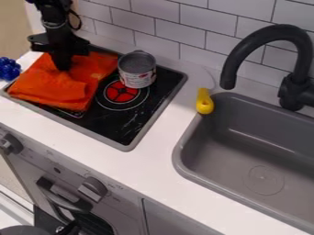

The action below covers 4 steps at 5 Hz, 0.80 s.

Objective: Moved the orange clothing to wipe the burnsen burner

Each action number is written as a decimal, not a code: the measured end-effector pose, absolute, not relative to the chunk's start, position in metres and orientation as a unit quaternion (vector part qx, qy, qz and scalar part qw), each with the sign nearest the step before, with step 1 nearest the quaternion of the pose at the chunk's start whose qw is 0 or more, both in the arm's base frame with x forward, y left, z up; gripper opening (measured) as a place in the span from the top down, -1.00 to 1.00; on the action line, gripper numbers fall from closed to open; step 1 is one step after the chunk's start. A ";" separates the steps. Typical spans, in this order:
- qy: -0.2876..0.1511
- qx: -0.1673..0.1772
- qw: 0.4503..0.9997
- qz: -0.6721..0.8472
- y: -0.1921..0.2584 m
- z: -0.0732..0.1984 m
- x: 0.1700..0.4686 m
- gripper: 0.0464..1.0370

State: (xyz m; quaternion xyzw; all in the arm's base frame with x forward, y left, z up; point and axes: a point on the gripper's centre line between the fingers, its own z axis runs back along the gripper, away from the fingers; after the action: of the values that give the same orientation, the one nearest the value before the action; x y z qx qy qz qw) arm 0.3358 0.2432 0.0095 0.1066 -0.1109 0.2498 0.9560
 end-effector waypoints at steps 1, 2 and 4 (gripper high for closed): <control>-0.113 0.101 0.957 0.248 0.242 0.010 0.337 0.99; -0.113 0.090 0.957 0.253 0.240 0.011 0.337 0.99; -0.148 0.071 0.947 0.276 0.237 0.026 0.335 0.99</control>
State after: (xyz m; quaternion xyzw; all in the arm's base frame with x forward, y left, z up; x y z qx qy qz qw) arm 0.3352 0.2373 0.0256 0.0709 -0.1484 0.2760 0.9470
